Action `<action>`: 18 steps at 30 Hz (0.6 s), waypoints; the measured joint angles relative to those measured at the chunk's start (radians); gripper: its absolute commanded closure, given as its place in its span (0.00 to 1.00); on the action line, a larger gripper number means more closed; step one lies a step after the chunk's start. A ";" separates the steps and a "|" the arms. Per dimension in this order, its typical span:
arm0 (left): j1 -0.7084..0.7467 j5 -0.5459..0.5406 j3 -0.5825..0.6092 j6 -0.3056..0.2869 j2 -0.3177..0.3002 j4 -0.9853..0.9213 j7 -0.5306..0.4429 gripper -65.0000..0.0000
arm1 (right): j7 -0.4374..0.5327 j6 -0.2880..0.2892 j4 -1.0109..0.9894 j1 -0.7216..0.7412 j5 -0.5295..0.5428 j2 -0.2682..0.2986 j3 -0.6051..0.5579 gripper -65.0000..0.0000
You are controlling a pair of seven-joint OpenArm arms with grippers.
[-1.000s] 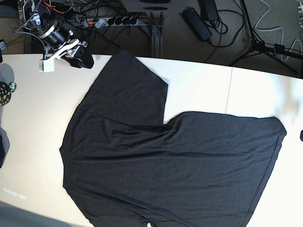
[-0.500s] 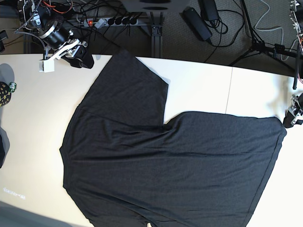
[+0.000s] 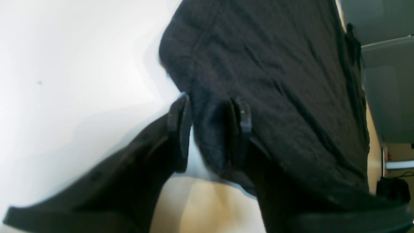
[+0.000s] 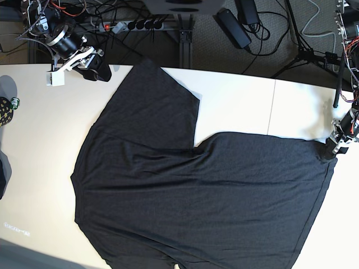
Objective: Fold the T-shirt properly
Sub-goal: 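Lower the right gripper onto the shirt's shoulder edge and grasp it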
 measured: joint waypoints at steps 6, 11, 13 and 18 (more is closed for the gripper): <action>0.000 0.028 0.004 -0.002 0.005 0.000 -0.037 0.94 | -0.007 0.000 0.000 0.031 0.019 -0.021 0.000 0.56; 0.000 0.024 0.006 -0.008 0.009 -0.001 -0.083 1.00 | -0.034 0.004 0.013 0.047 -0.024 -0.068 0.000 0.56; 0.000 0.022 0.006 -0.058 0.010 -0.001 -0.084 1.00 | -0.085 0.004 0.023 0.062 -0.023 -0.090 0.000 0.56; 0.003 -0.016 0.006 -0.116 0.010 -0.001 -0.053 1.00 | -0.112 0.004 0.037 0.100 -0.023 -0.147 0.000 0.53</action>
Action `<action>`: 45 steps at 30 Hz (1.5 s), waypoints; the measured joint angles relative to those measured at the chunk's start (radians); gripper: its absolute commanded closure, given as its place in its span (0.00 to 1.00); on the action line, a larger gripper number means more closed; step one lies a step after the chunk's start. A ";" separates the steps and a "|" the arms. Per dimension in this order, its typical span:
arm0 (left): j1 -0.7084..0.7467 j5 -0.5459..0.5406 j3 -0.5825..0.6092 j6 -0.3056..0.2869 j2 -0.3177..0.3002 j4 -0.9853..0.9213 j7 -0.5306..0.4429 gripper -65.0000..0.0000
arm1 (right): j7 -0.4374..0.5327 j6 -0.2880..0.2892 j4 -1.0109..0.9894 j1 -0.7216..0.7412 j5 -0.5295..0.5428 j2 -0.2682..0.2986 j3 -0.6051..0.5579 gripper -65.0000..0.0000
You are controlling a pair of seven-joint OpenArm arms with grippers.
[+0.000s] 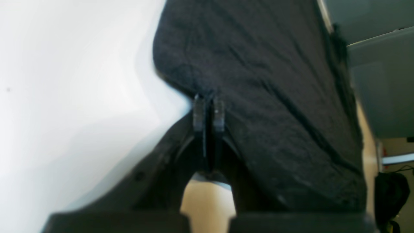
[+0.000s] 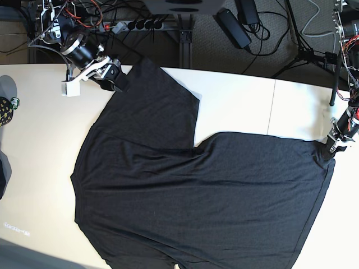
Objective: Fold the T-shirt properly
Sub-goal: 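Lower the right gripper onto the shirt's shoulder edge and grasp it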
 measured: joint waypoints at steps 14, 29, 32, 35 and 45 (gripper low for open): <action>0.000 -0.003 0.000 0.000 0.000 0.000 0.000 1.00 | 0.013 0.001 0.006 -0.056 -0.053 -0.005 0.001 0.36; 0.000 -0.002 0.000 -0.001 0.000 0.000 -0.001 1.00 | 0.024 -0.054 0.006 -0.033 -0.094 -0.224 0.005 0.36; 0.000 -0.002 0.000 -0.001 0.000 0.000 -0.001 1.00 | 0.024 -0.060 0.006 -0.019 -0.101 -0.291 0.005 0.36; 0.000 -0.002 0.000 -0.009 0.000 0.000 -0.001 1.00 | 0.024 -0.076 0.000 0.003 -0.136 -0.347 0.005 0.36; 0.002 0.053 0.000 -0.034 0.003 -0.001 -0.035 1.00 | 0.035 -0.112 -0.045 0.095 -0.238 -0.385 0.011 0.41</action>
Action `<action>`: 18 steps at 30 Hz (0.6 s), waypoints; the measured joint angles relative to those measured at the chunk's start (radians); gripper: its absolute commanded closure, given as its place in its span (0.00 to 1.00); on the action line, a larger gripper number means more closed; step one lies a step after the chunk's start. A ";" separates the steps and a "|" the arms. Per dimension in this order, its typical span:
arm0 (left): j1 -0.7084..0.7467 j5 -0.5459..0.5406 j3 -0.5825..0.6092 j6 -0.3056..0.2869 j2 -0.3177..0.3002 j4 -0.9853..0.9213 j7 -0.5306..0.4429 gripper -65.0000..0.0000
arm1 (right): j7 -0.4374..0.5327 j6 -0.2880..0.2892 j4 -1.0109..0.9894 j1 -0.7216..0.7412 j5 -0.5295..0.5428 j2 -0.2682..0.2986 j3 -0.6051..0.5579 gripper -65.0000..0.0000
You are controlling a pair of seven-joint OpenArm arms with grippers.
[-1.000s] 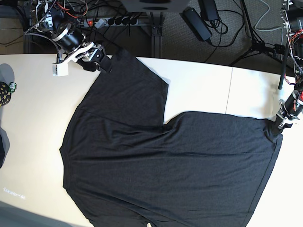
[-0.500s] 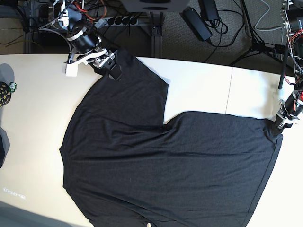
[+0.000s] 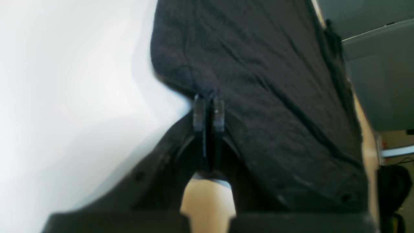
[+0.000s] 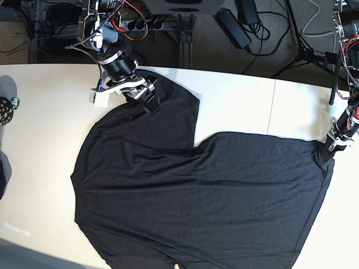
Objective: Fold the T-shirt properly
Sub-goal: 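Lower the right gripper onto the shirt's shoulder edge and grasp it, then lift the shirt with both grippers and pull it taut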
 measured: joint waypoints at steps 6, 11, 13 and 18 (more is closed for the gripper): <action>0.000 0.028 0.000 0.000 0.000 0.000 -0.007 1.00 | 0.005 -0.026 -0.005 0.001 -0.081 0.000 0.002 1.00; 0.000 0.028 0.000 0.000 0.000 0.000 -0.010 1.00 | 0.004 -0.013 -0.003 -0.001 -0.150 0.014 0.002 1.00; 0.000 0.029 -0.001 -0.028 -0.001 0.000 0.020 1.00 | -0.010 -0.008 -0.003 -0.001 -0.150 0.031 0.002 1.00; 0.014 -0.098 -0.010 -0.050 -0.026 0.000 0.080 1.00 | -0.127 0.004 0.046 -0.018 -0.112 0.106 0.002 1.00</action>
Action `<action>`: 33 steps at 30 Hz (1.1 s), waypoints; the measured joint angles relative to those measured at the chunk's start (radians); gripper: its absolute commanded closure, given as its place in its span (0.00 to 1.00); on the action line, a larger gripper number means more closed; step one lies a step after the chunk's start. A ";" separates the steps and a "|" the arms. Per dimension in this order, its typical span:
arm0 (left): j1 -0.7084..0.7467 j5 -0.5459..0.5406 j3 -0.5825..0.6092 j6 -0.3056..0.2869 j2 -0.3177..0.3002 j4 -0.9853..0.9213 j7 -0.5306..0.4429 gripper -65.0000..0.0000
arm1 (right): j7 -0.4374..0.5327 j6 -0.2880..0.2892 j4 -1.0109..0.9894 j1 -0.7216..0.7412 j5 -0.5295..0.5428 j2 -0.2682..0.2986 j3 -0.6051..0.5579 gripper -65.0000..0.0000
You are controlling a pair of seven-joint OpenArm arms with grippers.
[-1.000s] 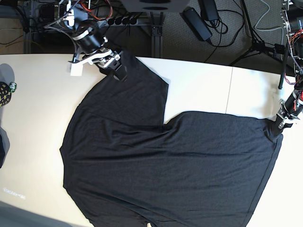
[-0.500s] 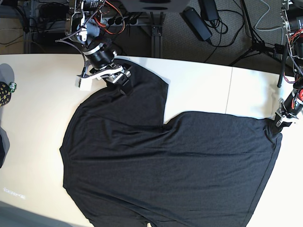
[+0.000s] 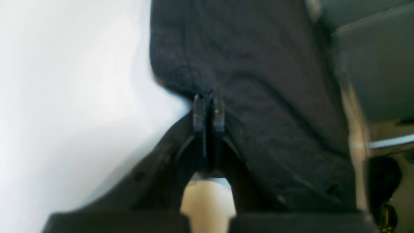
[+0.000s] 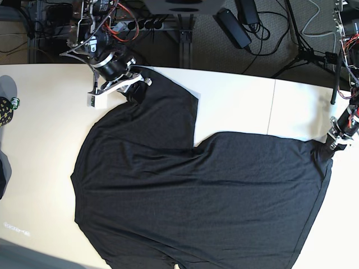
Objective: Fold the T-shirt properly
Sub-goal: 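Lift the shirt with both grippers and pull it taut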
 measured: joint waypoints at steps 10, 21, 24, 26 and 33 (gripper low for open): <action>0.002 -0.154 -0.044 0.000 -0.071 -0.002 0.102 1.00 | -0.019 0.050 0.233 -0.111 0.127 0.116 0.132 1.00; -0.105 -0.114 -0.043 -0.003 -0.072 0.049 0.100 1.00 | -0.027 0.085 0.274 0.023 0.175 0.211 0.181 1.00; -0.136 -0.062 -0.043 -0.004 -0.063 0.049 0.067 1.00 | -0.030 0.089 0.252 0.088 0.156 0.246 0.181 1.00; -0.146 -0.031 -0.043 -0.006 -0.051 0.048 0.055 1.00 | -0.029 0.092 0.223 0.139 0.148 0.268 0.180 1.00; -0.148 0.068 -0.042 -0.006 -0.015 0.040 -0.013 1.00 | -0.029 0.111 0.027 0.335 0.126 0.360 0.120 1.00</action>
